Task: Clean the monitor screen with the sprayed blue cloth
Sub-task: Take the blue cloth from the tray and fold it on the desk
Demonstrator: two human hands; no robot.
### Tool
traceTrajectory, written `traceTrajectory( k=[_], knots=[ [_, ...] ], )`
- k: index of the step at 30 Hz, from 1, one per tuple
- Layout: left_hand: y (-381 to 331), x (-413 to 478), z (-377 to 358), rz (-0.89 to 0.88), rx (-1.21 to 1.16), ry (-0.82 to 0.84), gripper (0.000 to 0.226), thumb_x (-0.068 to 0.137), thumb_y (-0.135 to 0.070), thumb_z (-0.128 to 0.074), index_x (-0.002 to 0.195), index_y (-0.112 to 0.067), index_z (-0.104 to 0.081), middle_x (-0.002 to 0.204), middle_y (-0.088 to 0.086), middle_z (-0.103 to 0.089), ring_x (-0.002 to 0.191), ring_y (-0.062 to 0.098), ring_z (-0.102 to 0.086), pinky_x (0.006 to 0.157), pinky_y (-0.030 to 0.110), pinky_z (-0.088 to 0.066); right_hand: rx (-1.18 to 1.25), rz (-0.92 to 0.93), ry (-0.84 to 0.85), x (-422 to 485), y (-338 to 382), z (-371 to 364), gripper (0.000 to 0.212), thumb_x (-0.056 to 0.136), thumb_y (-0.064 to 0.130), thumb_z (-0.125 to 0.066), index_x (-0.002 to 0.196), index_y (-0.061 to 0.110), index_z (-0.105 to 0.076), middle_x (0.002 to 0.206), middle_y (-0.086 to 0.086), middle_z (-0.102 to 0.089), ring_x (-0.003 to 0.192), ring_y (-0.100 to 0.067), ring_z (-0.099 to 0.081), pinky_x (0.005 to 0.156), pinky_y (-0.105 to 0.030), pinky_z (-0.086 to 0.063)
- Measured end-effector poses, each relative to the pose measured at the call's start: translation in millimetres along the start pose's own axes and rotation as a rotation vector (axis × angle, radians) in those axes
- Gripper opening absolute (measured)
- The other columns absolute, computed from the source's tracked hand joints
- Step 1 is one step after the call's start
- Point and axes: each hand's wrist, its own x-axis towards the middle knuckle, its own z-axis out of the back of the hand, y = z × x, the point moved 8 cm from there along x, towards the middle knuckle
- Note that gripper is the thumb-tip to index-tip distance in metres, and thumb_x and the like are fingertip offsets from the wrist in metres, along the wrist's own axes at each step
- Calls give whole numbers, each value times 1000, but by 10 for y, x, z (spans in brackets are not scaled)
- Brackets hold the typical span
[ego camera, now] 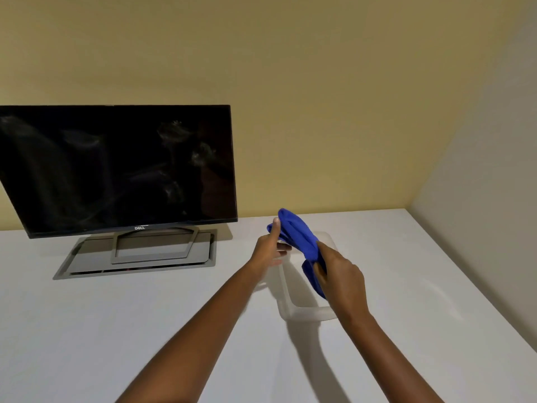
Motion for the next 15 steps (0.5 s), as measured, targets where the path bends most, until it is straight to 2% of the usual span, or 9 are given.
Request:
traceTrajectory(
  k=[2, 3, 5, 6, 9, 11, 13, 15],
  knots=[
    [-77, -22, 126, -23, -176, -29, 48, 89, -58, -37, 98, -15, -58, 97, 6, -63, 89, 22, -62, 78, 31, -51, 22, 67, 18, -117, 173, -78, 23, 92, 14, -45, 113, 12, -53, 89, -6, -62, 70, -28, -52, 60, -35, -42],
    [-121, -35, 194, -45, -222, -41, 39, 88, -54, -44, 91, -18, -60, 92, 4, -63, 83, 19, -63, 70, 29, -53, 19, 99, 44, -170, 245, -146, 28, 93, 16, -45, 120, 13, -50, 96, -5, -63, 74, -27, -54, 62, -34, -42],
    [-224, -75, 339, -107, -205, -80, 19, 89, -37, -55, 80, -21, -59, 87, 3, -63, 76, 16, -62, 57, 23, -51, 14, 155, 104, -262, 348, -306, 35, 94, 18, -43, 129, 15, -44, 110, -3, -61, 86, -24, -57, 65, -32, -42],
    [-263, -88, 419, -140, -154, -111, 13, 89, -28, -57, 78, -22, -59, 85, 4, -63, 77, 18, -61, 55, 23, -50, 23, 173, 141, -289, 388, -397, 36, 95, 19, -42, 131, 16, -42, 116, -1, -59, 92, -22, -57, 67, -30, -41],
    [-376, -165, 634, -246, 27, -193, 11, 89, -17, -58, 78, -14, -58, 84, 11, -62, 84, 26, -58, 69, 34, -48, 150, 157, 265, -286, 489, -614, 39, 96, 26, -44, 134, 18, -41, 130, 2, -53, 108, -16, -55, 78, -22, -41],
    [-450, -262, 757, -314, 79, -235, 14, 88, -17, -59, 75, -13, -57, 83, 14, -61, 80, 27, -57, 70, 37, -44, 323, 93, 261, -226, 558, -620, 45, 93, 33, -51, 134, 17, -44, 134, 3, -52, 118, -14, -52, 90, -17, -38],
    [-507, -349, 859, -375, 131, -260, 13, 87, -17, -59, 76, -11, -57, 77, 13, -60, 74, 26, -56, 67, 37, -42, 517, 5, 190, -133, 645, -542, 45, 91, 34, -55, 131, 14, -49, 131, 3, -56, 119, -13, -52, 94, -17, -38],
    [-535, -404, 896, -408, 173, -227, 8, 87, -17, -60, 81, -12, -59, 70, 6, -59, 70, 24, -56, 68, 37, -44, 666, -58, 125, -23, 760, -470, 37, 91, 29, -56, 125, 13, -54, 118, 5, -62, 114, -14, -56, 93, -21, -43]
  ],
)
